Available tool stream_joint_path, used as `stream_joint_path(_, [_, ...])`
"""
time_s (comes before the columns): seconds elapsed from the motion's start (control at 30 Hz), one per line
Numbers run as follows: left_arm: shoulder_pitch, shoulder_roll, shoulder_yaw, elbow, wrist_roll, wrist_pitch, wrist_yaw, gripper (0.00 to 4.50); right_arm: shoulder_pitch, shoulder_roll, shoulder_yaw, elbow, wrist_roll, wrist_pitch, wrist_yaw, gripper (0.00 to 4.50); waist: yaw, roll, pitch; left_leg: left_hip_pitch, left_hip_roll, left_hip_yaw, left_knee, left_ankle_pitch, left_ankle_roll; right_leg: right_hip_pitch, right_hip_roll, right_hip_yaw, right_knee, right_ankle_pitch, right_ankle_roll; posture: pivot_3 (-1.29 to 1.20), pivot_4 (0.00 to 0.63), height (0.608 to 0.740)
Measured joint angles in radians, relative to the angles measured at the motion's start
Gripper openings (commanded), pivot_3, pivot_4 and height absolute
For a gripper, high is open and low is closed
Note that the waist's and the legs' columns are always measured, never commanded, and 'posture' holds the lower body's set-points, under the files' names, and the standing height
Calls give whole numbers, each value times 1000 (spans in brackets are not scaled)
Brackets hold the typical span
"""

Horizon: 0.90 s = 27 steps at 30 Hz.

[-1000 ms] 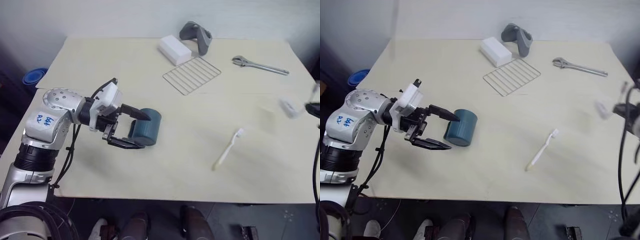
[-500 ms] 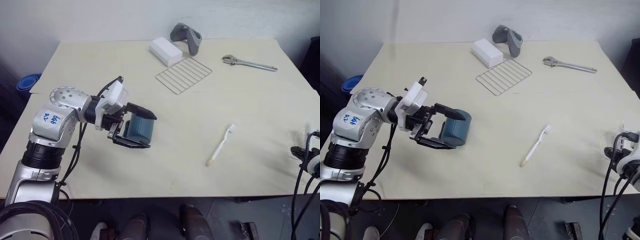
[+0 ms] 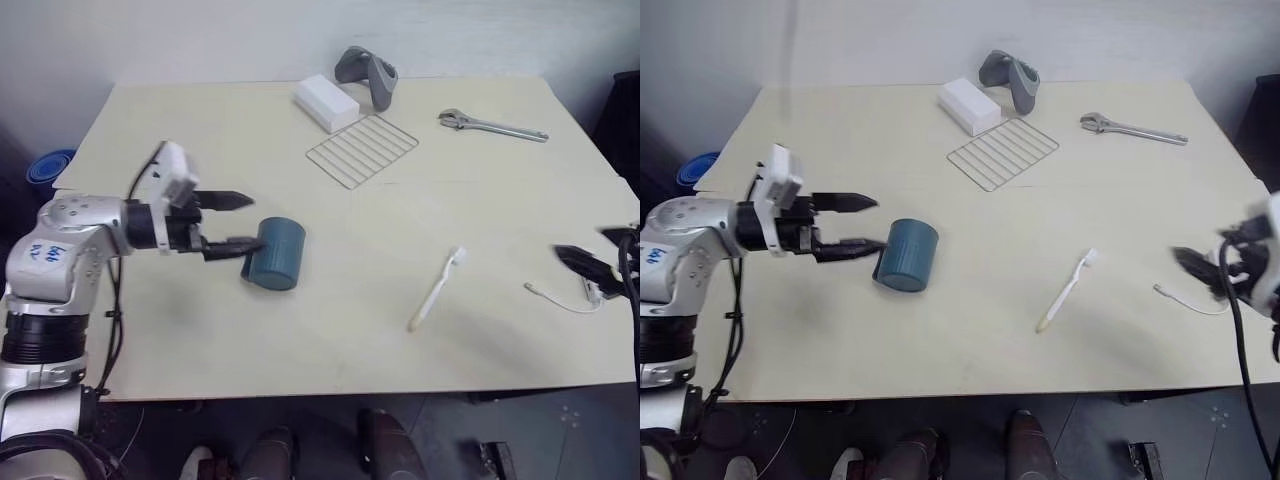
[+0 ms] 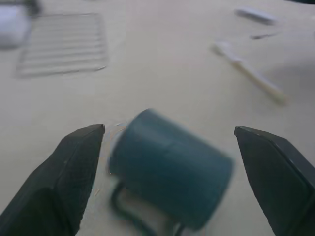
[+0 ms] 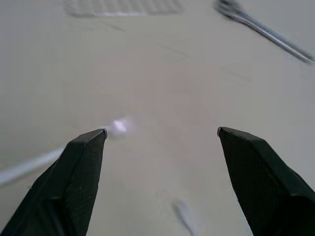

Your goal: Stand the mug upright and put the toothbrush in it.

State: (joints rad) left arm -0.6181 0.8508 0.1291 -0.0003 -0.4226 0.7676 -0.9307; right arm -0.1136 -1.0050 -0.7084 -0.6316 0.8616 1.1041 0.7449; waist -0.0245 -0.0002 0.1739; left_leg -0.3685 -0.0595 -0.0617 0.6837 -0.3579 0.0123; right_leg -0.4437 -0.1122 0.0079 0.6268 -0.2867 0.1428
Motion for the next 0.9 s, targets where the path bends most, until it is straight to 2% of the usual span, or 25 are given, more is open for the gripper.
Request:
stream_joint_path(0.07, [3, 2, -4, 21, 42, 80, 96, 4500, -50, -31, 36, -66, 156, 19, 50, 3775, 6, -2, 1, -1, -1, -1, 1, 0, 0, 0, -1, 0, -1, 0, 0, 0, 150, 740])
stream_joint_path(0.13, [-18, -23, -10, 23, 57, 191, 182, 4500, -97, -65, 87, -94, 234, 25, 60, 3775, 28, -7, 0, -2, -3, -3, 2, 0, 1, 1, -3, -2, -1, 0, 0, 0, 150, 740])
stream_joint_path(0.27, [-59, -77, 25, 18, 37, 444, 305, 4500, -209, -107, 216, -113, 279, -16, 66, 3775, 48, -9, 0, -4, -4, -5, 4, -2, 1, 0, -3, -2, -2, 0, 0, 0, 150, 740])
stream_joint_path(0.37, [-92, -171, 73, 15, 20, 573, 374, 4500, -266, -106, 274, -90, 287, -38, 36, 3775, 54, -9, 1, -5, -5, -6, 6, -2, 1, 0, -4, -4, -1, 0, 0, 0, 150, 740])
stream_joint_path(0.47, [-147, -259, 122, 16, 8, 683, 442, 4500, -257, -107, 301, -76, 274, -64, 36, 3775, 52, -11, 0, -7, -5, -7, 8, -2, 0, 0, -3, -6, -1, 0, 0, 0, 150, 740])
stream_joint_path(0.63, [-131, -267, 34, 26, 18, 678, 471, 4500, -213, -106, 346, -69, 204, -114, 48, 3775, 43, -11, 0, -5, -4, -6, 8, -2, -1, -1, -2, -4, 0, 0, 0, 0, 150, 740])
stream_joint_path(0.87, [-182, -253, -135, 144, 55, 517, 410, 4500, -205, -106, 350, -69, 191, -136, 32, 3775, 57, -11, 0, -4, -6, -8, 10, -2, -1, 1, -4, -4, 0, 0, 0, 0, 150, 740])
stream_joint_path(0.9, [-205, -266, -149, 177, 67, 498, 410, 4313, -194, -106, 344, -69, 197, -136, 27, 3795, 62, -11, 0, -4, -6, -8, 10, -2, -1, 2, -4, -4, 0, 0, 0, 0, 150, 740])
